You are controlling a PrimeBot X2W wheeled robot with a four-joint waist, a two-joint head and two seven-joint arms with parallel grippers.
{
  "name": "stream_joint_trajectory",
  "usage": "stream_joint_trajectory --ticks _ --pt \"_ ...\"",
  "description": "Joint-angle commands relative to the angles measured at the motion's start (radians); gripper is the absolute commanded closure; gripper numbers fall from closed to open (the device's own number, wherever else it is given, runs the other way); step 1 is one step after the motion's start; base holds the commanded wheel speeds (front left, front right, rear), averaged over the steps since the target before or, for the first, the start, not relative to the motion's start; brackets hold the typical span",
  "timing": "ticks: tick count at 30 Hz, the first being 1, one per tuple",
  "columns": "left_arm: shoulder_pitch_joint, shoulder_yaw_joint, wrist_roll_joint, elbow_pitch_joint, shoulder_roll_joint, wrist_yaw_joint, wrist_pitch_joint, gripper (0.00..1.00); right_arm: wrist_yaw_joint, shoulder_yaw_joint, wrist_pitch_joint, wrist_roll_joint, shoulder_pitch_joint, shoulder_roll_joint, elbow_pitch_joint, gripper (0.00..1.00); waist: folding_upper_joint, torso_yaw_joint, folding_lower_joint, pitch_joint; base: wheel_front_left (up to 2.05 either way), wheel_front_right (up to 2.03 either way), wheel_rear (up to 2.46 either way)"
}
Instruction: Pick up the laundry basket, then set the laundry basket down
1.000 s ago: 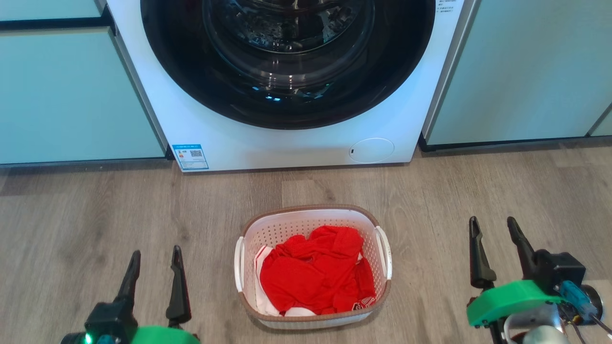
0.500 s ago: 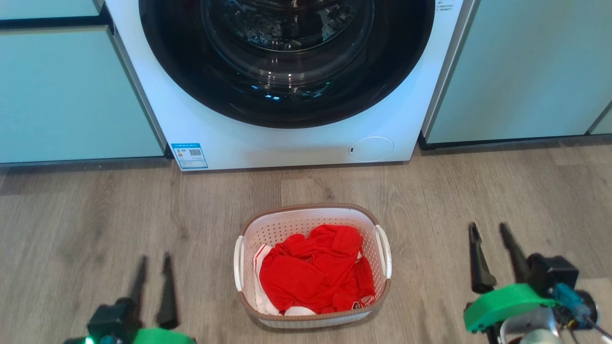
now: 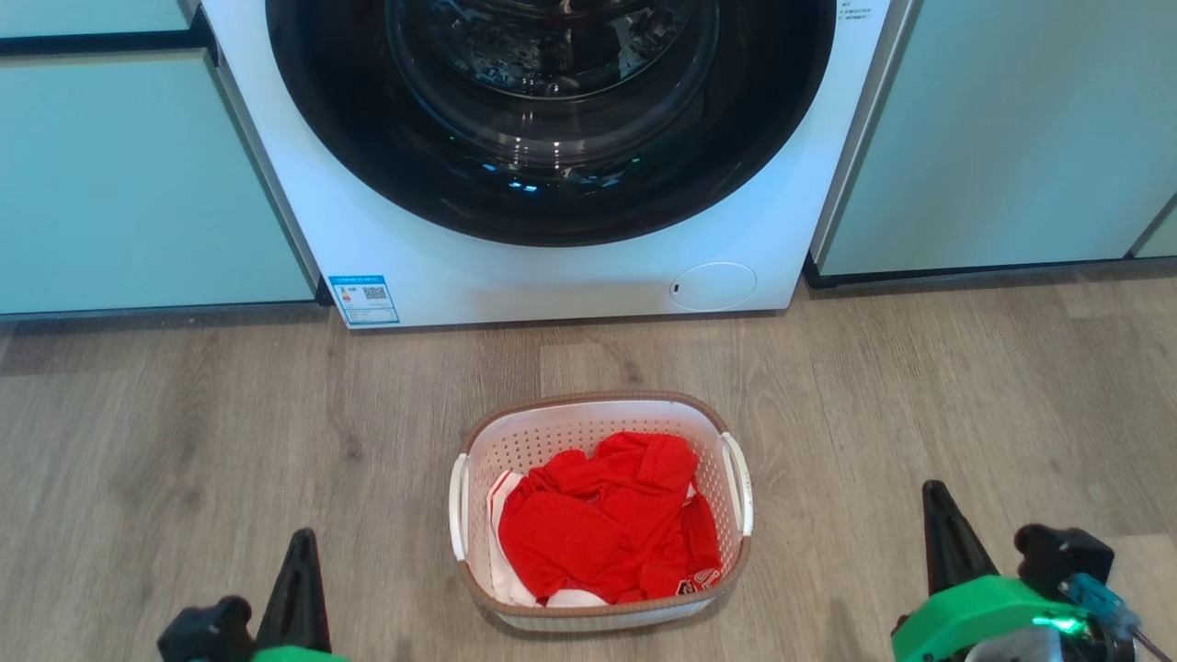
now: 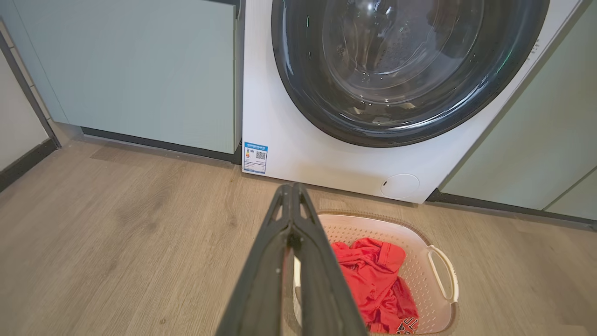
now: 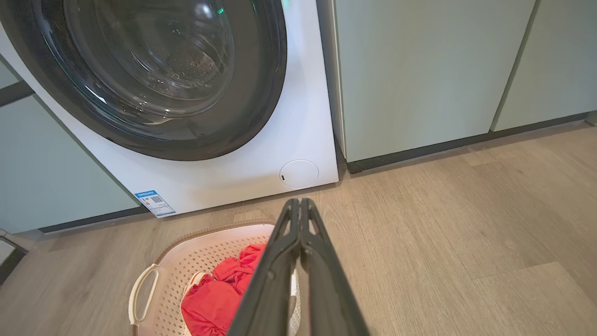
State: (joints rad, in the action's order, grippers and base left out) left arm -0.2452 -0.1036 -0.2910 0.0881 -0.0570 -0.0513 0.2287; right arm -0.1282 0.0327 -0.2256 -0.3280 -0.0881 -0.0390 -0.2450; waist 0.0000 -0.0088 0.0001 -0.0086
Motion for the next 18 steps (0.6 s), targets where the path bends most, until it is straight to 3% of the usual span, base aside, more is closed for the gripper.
stream_joint_trajectory --ticks 1,18 --pt "0.038 0.010 -0.032 -0.022 -0.008 0.008 -0.007 1.00 0.000 -0.004 0.006 -0.033 0.040 -0.010 0.028 1.00 0.0000 0.000 0.0000 0.000 0.00 0.00 0.00" --pt "0.085 0.025 -0.228 0.009 -0.017 0.034 -0.043 1.00 -0.001 -0.013 0.044 -0.220 0.062 -0.018 0.025 1.00 0.0000 0.001 -0.0001 0.002 0.00 0.00 0.00"
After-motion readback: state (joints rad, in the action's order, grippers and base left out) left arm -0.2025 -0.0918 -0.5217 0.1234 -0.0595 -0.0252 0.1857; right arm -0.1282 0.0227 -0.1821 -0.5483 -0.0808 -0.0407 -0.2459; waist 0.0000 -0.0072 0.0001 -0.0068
